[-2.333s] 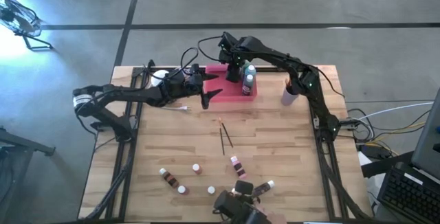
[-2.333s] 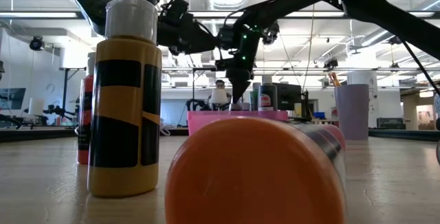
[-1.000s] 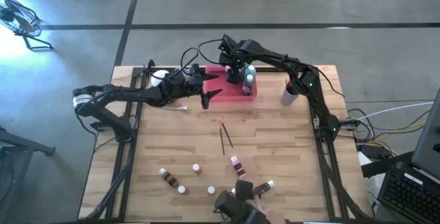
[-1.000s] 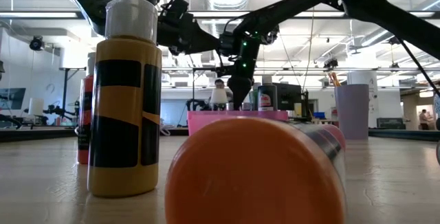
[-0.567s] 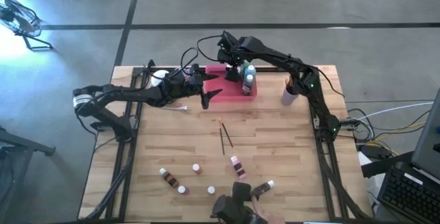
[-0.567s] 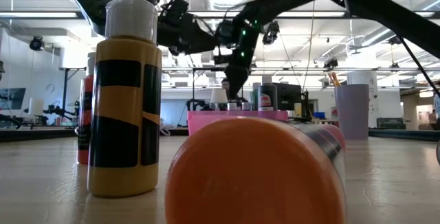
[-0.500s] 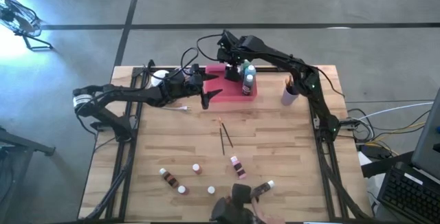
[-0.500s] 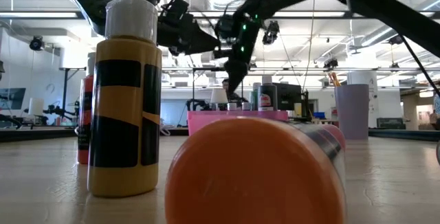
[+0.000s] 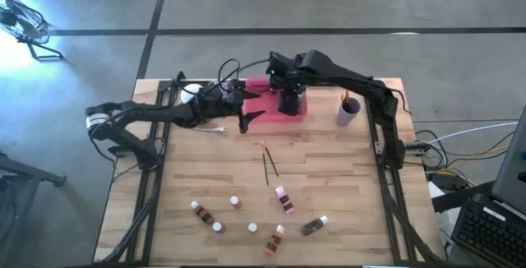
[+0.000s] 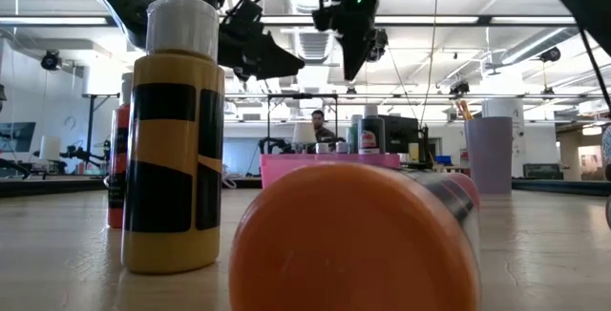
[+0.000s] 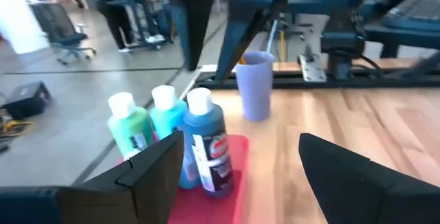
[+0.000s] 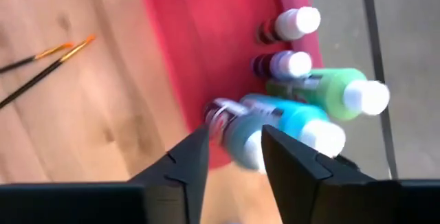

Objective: Pick & Place Paint Supplies
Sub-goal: Put the black gold paint brush into the violet cup

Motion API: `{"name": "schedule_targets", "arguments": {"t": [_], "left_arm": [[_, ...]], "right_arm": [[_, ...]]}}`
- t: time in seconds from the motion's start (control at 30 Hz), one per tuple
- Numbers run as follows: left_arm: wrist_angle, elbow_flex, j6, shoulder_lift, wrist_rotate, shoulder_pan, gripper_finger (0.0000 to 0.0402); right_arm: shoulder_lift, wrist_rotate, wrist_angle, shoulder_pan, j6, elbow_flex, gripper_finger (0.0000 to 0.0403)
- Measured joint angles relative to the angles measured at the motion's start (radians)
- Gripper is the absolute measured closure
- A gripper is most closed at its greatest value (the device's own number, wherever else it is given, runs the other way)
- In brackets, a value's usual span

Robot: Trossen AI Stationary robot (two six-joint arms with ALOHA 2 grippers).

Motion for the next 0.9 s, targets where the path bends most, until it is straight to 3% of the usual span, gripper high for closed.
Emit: {"name": "schedule_targets", "arguments": {"t": [0.17,0.4,0.67,0.9], "left_arm": [[-0.093,0.000,0.003,-0.045,0.027,0.000,0.0110],[-0.245,0.000,-0.002,-0.100,0.027,-0.024,0.0110],[-0.402,0.000,0.138,-0.097,0.028,-0.113,0.0110],[-0.724,0.104,0.270,-0.087,0.062,-0.134,0.0111]], "right_arm": [[-0.133,0.003,0.060,0.070,0.041,-0.169,0.0312],[-0.360,0.003,0.276,0.141,0.143,-0.522,0.0356],[-0.595,0.002,0.744,0.178,0.207,-0.924,0.0379],[-0.700,0.001,1.142,0.177,0.186,-1.174,0.0390]]}}
